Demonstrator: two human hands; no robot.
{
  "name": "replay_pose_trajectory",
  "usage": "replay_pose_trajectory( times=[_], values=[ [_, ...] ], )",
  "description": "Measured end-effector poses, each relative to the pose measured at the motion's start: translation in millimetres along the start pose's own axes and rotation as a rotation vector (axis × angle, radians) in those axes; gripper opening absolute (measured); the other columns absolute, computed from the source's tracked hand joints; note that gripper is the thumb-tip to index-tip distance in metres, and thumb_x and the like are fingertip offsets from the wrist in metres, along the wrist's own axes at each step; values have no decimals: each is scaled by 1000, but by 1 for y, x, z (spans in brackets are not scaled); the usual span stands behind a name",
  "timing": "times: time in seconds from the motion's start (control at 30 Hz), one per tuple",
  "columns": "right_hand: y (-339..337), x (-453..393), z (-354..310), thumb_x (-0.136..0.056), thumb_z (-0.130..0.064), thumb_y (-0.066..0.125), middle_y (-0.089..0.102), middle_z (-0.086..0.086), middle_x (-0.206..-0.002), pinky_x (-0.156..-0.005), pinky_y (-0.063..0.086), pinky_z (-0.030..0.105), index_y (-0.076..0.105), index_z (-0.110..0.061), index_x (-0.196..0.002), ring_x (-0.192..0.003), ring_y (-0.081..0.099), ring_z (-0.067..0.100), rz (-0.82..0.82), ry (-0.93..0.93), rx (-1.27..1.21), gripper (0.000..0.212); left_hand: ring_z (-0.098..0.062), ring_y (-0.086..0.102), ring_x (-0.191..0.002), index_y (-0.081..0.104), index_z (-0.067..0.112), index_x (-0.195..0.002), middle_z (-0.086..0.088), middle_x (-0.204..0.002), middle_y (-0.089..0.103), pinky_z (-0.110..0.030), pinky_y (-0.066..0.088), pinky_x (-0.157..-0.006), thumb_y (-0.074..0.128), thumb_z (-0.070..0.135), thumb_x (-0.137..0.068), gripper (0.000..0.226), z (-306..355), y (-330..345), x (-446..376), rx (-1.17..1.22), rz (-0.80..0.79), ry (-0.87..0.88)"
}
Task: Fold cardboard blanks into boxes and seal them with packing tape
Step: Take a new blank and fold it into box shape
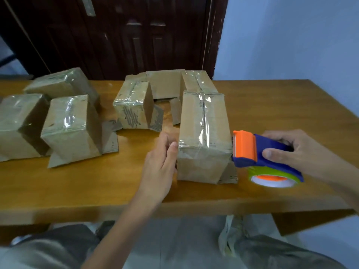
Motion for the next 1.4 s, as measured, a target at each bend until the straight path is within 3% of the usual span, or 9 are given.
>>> replay_pose_trajectory(
  times=[0.07,0.13,0.23,0.3,0.37,0.47,0.7,1.2,1.4],
  values=[
    [1,2,0,-84,-50,77,79,4,-89,-62,57,21,75,-38,-92,-73,77,21,5,-6,-12,15,-12,61,-65,51,36,-98,4,-79,63,-36,52,-54,38,41,-110,18,-8,5,4,-36,-23,-25],
    [2,2,0,-88,-48,76,79,3,-90,-62,58,22,75,-38,-94,-74,77,20,7,-5,-18,12,-10,65,-75,54,37,-96,9,-85,66,-43,58,-64,46,33,-107,14,-5,-9,7,-155,65,16],
    [1,3,2,-92,-45,74,79,3,-89,-62,56,22,75,-31,-98,-75,77,19,8,-15,-11,15,-3,66,-99,68,25,-112,12,-103,70,-29,57,-81,45,18,-111,24,45,-43,10,-204,292,259],
    [0,4,4,-91,-46,74,79,4,-90,-64,55,23,75,-30,-99,-76,77,21,6,-26,-7,18,-4,64,-117,70,18,-126,5,-118,73,-28,53,-93,39,18,-111,35,89,-30,10,-267,196,490],
    [-3,5,4,-86,-50,71,78,5,-90,-65,55,24,75,-31,-98,-77,76,22,2,-35,-15,23,-7,55,-138,68,17,-136,6,-139,68,-35,47,-111,36,27,-111,42,110,6,10,-395,-38,664],
    [-10,10,7,-87,-44,71,77,5,-89,-65,53,23,76,-28,-98,-75,75,21,15,-48,-39,20,-4,40,-150,60,22,-147,10,-153,55,-38,37,-122,37,34,-112,43,97,38,9,-542,-251,743],
    [-17,23,23,-86,-37,77,77,2,-82,-63,49,24,81,-33,-109,-68,67,12,-28,-32,-39,24,-5,44,-147,60,23,-146,12,-152,56,-36,36,-123,41,25,-109,41,93,39,4,-542,-267,796],
    [-36,19,-9,-80,-63,73,77,-19,-83,-60,48,15,77,-37,-112,-72,72,3,-93,32,353,42,-6,49,-144,63,21,-142,12,-148,60,-38,39,-121,40,23,-109,40,93,39,3,-502,-242,751],
    [-38,22,-12,-73,-75,65,75,-20,-75,-56,46,16,79,-37,-103,-67,70,1,-44,101,464,50,-7,51,-143,65,19,-139,9,-145,62,-39,40,-120,40,23,-110,39,96,40,3,-495,-217,763]
  ],
)
Point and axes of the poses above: each hand's wrist, its own x-axis away from the middle knuckle, its own y-axis out of the palm, z = x × y, the point moved 10 cm from there along -x, towards the middle knuckle
